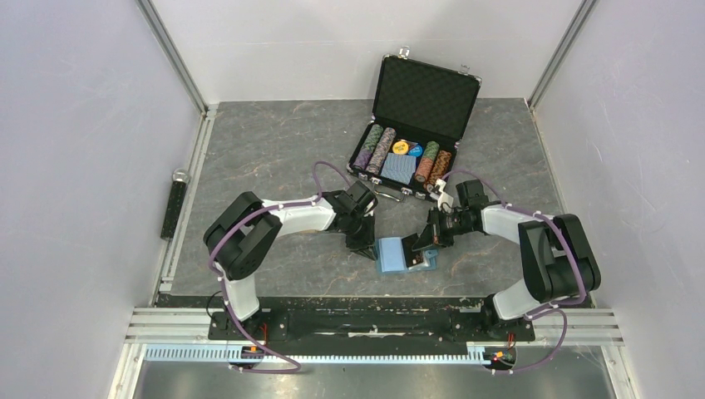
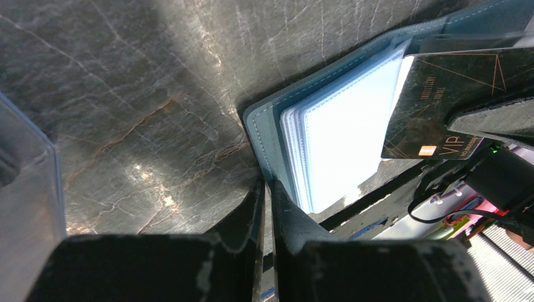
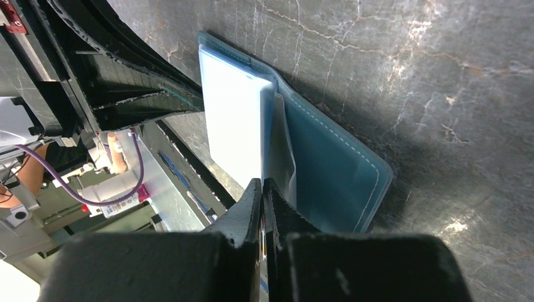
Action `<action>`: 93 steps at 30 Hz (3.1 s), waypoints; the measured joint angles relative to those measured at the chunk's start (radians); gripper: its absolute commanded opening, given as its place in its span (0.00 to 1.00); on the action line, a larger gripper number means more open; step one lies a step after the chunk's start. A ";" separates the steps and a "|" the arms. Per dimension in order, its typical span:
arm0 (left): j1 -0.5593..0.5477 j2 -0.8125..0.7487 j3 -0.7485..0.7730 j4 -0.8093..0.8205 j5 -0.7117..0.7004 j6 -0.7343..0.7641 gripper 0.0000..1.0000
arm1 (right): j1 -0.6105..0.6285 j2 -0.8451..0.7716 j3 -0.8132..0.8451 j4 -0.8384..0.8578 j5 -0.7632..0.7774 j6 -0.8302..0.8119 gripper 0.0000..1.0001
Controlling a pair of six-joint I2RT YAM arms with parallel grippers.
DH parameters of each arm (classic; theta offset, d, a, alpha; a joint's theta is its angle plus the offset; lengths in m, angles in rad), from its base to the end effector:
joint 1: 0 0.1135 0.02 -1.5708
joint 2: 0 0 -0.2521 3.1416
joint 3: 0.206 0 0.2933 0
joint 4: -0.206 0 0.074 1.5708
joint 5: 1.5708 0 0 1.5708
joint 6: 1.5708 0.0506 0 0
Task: Put the credit cards into the card holder
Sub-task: Insert the credit card into the card holder.
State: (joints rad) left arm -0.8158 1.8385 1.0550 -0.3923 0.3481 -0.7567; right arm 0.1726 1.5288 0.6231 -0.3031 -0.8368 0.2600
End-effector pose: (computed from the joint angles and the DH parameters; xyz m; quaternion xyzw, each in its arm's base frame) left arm 0.2473 -0.2880 0.0843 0.0625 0.9643 -0.2567 0.0164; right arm 0.2615 0.0837 0.0756 -0.0338 0.9012 0.4256 0.0749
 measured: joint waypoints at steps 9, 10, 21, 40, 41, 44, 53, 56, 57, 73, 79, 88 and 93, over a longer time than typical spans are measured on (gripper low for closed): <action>-0.001 0.001 0.004 -0.005 -0.001 0.001 0.12 | 0.000 0.015 -0.026 0.051 -0.020 0.024 0.00; -0.002 0.001 0.005 -0.005 -0.002 0.001 0.12 | 0.000 0.016 -0.032 0.060 -0.023 0.029 0.00; -0.005 0.008 0.014 -0.015 -0.003 0.003 0.12 | 0.000 0.026 -0.096 0.183 -0.071 0.088 0.00; -0.005 0.016 0.025 -0.028 -0.003 0.008 0.02 | 0.011 0.058 -0.112 0.302 -0.079 0.146 0.00; -0.005 0.016 0.026 -0.030 -0.002 0.010 0.02 | 0.016 0.058 -0.112 0.304 -0.076 0.149 0.00; -0.005 0.017 0.027 -0.031 -0.002 0.010 0.02 | 0.043 0.058 -0.106 0.304 -0.058 0.158 0.01; -0.005 0.018 0.027 -0.030 -0.001 0.011 0.02 | 0.115 0.060 -0.015 0.177 0.059 0.130 0.27; -0.006 0.018 0.027 -0.028 0.000 0.011 0.02 | 0.133 0.060 0.028 0.095 0.122 0.099 0.40; -0.007 0.020 0.029 -0.026 0.001 0.011 0.02 | 0.140 0.060 0.048 0.063 0.140 0.085 0.43; -0.011 0.053 0.064 -0.024 0.020 0.011 0.02 | 0.224 0.056 0.211 -0.194 0.318 -0.042 0.66; -0.011 0.053 0.065 -0.024 0.020 0.011 0.02 | 0.224 0.058 0.211 -0.208 0.307 -0.051 0.48; -0.011 0.066 0.082 -0.034 0.026 0.012 0.02 | 0.224 0.084 0.211 -0.201 0.236 -0.013 0.37; -0.011 0.067 0.086 -0.038 0.027 0.012 0.02 | 0.223 0.089 0.192 -0.168 0.201 0.018 0.40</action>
State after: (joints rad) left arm -0.8268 1.9053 1.1412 -0.4301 0.3748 -0.7448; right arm 0.3954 1.6180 0.8150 -0.4713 -0.6357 0.2779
